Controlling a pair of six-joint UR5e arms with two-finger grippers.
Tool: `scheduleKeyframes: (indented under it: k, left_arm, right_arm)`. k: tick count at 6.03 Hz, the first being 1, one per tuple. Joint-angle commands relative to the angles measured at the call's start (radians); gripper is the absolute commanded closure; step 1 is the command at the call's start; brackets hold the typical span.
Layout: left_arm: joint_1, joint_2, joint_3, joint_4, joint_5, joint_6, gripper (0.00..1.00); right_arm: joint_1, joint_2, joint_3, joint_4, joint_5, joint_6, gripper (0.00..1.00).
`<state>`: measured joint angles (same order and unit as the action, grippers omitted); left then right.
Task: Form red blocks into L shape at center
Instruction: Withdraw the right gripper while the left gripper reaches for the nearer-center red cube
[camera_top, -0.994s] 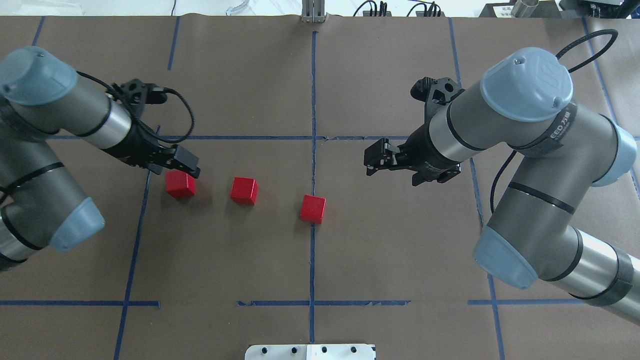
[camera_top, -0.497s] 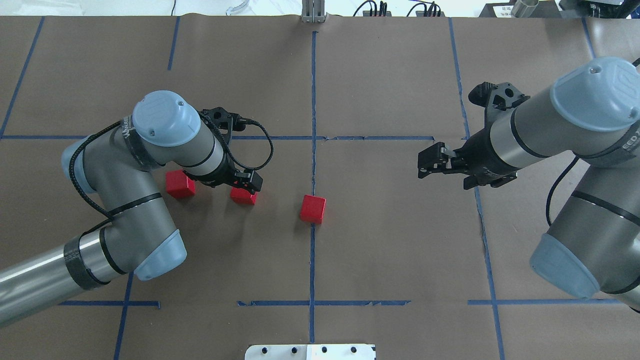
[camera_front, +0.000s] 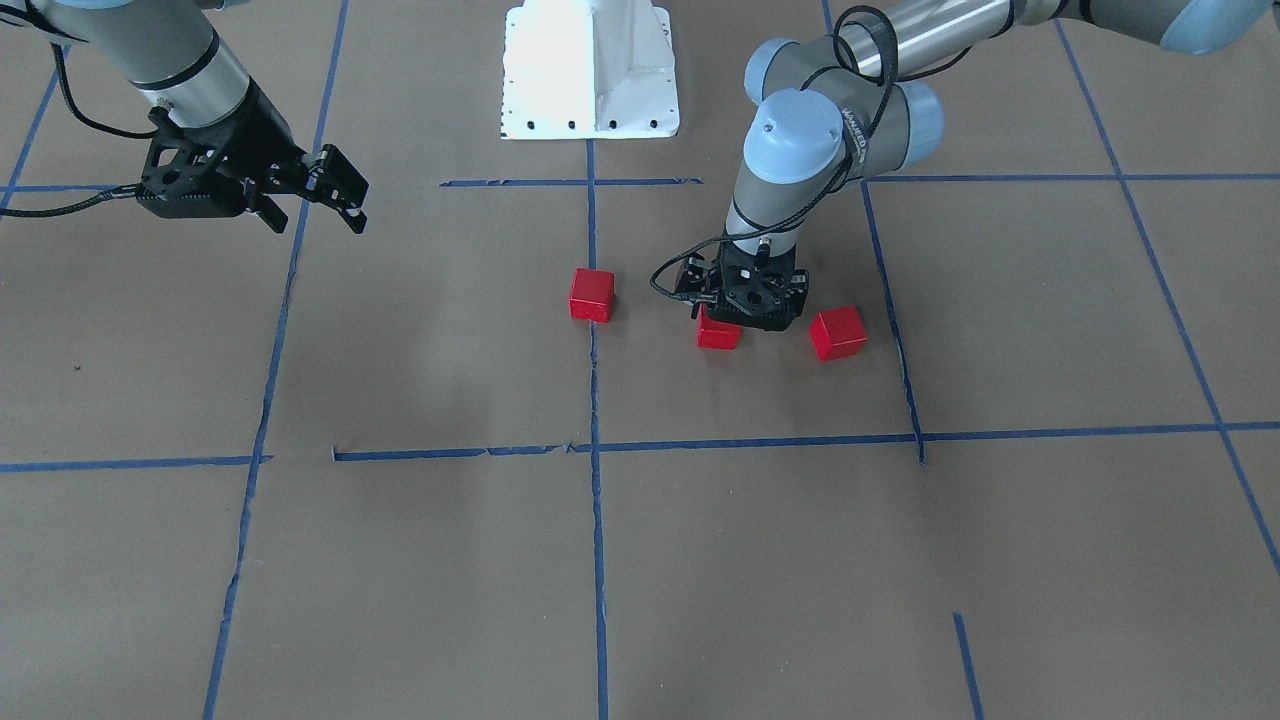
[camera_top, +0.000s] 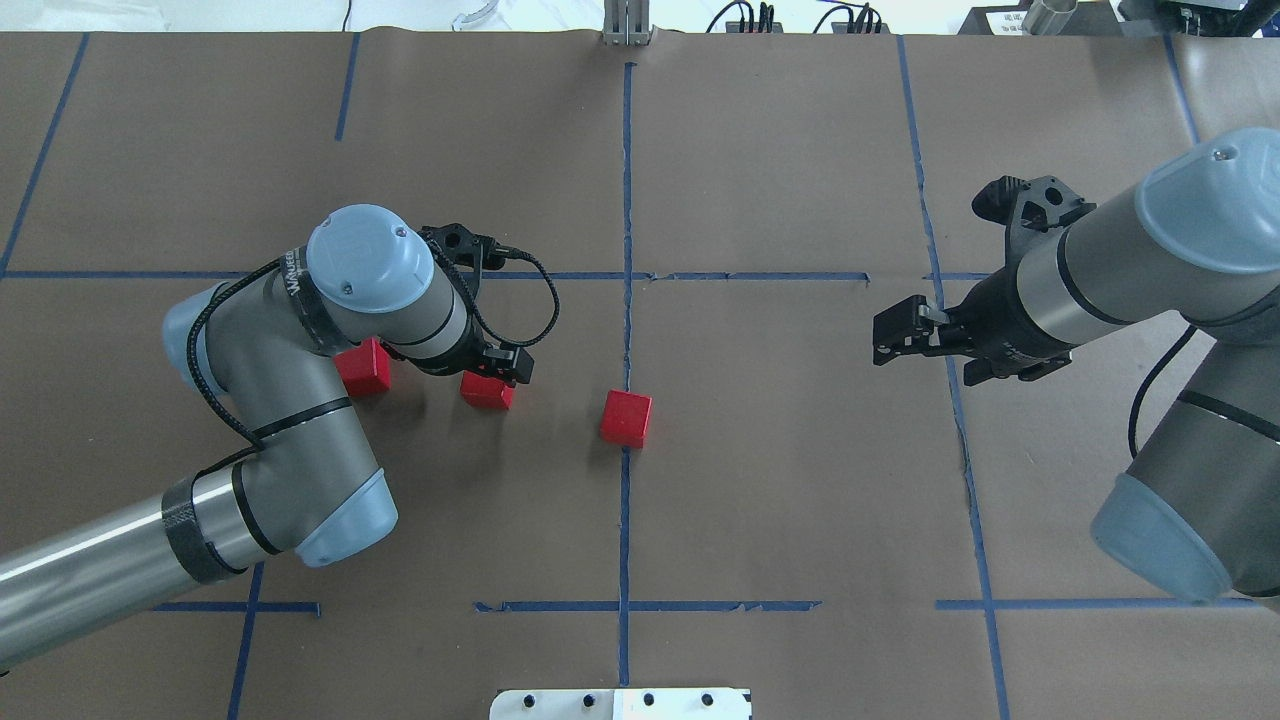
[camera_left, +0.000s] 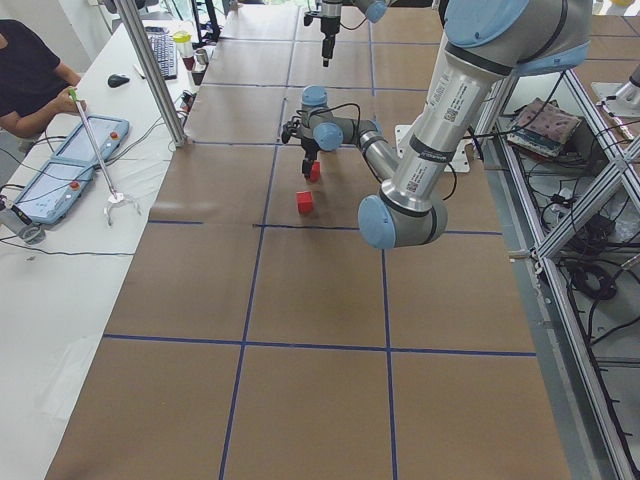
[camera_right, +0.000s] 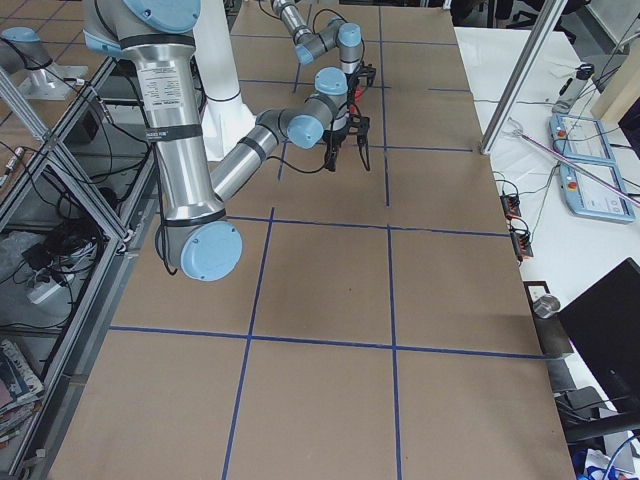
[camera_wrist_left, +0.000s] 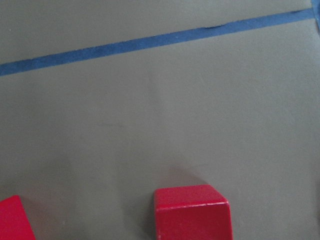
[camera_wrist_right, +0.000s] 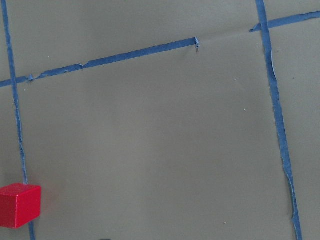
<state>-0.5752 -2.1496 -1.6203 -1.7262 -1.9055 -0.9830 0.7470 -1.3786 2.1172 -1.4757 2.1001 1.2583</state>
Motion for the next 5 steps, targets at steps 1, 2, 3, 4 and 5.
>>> scheduleKeyframes:
  k: [1,2,3,4,5]
  left_arm:
    - [0.012,-0.012,0.023,-0.001,0.002,-0.019,0.03]
    - [0.012,-0.013,0.029,-0.001,0.002,-0.019,0.30]
    - [0.012,-0.016,0.030,-0.003,0.002,-0.020,0.78]
    - [0.014,-0.033,0.031,0.000,0.003,-0.045,1.00]
    - [0.015,-0.100,0.066,0.007,0.020,-0.092,1.00]
  right_arm:
    - [-0.001,0.001,0.000,0.000,0.000,-0.002,0.00]
    - [-0.003,0.003,-0.002,0.000,0.000,-0.002,0.00]
    - [-0.003,0.006,-0.003,0.000,0.000,-0.002,0.00]
    - [-0.002,0.004,0.000,0.000,0.000,-0.002,0.00]
    - [-0.001,0.004,0.000,0.000,0.000,-0.002,0.00]
